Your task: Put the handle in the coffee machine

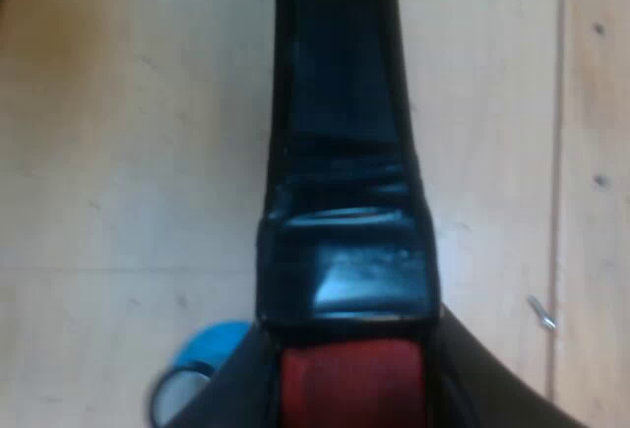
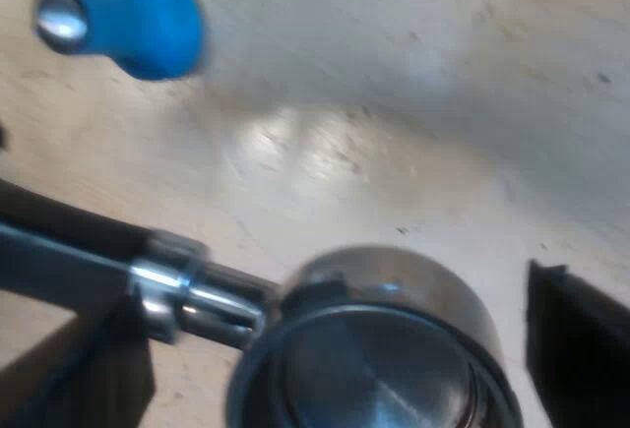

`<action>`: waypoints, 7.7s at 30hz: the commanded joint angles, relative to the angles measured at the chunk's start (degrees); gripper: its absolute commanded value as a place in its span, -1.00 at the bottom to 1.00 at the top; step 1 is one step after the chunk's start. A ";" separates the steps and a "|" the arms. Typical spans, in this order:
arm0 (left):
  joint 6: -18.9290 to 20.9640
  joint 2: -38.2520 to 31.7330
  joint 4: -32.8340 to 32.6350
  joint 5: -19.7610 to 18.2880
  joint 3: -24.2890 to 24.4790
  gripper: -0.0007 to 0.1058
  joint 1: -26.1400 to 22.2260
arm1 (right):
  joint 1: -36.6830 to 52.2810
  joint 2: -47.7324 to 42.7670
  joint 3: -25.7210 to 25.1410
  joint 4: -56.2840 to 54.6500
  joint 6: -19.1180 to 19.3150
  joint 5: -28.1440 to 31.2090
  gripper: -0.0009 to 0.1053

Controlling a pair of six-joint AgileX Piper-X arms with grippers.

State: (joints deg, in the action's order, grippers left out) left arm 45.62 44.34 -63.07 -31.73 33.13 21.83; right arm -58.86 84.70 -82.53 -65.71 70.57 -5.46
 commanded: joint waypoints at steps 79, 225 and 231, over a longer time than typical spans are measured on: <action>6.29 20.66 9.28 -6.83 12.85 -0.98 -21.72 | -16.52 7.26 31.75 94.73 23.67 62.21 0.59; 6.99 27.51 8.40 -10.29 25.17 -0.98 -22.50 | 2.04 29.55 19.34 127.65 37.73 46.80 -0.36; 6.99 27.51 7.86 -10.29 25.17 -0.98 -22.50 | 2.04 29.55 19.34 128.07 37.76 46.03 -0.21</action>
State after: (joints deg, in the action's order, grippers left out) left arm 52.73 72.82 -55.32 -36.45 56.91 -0.69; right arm -56.86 114.38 -62.73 60.65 107.43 41.24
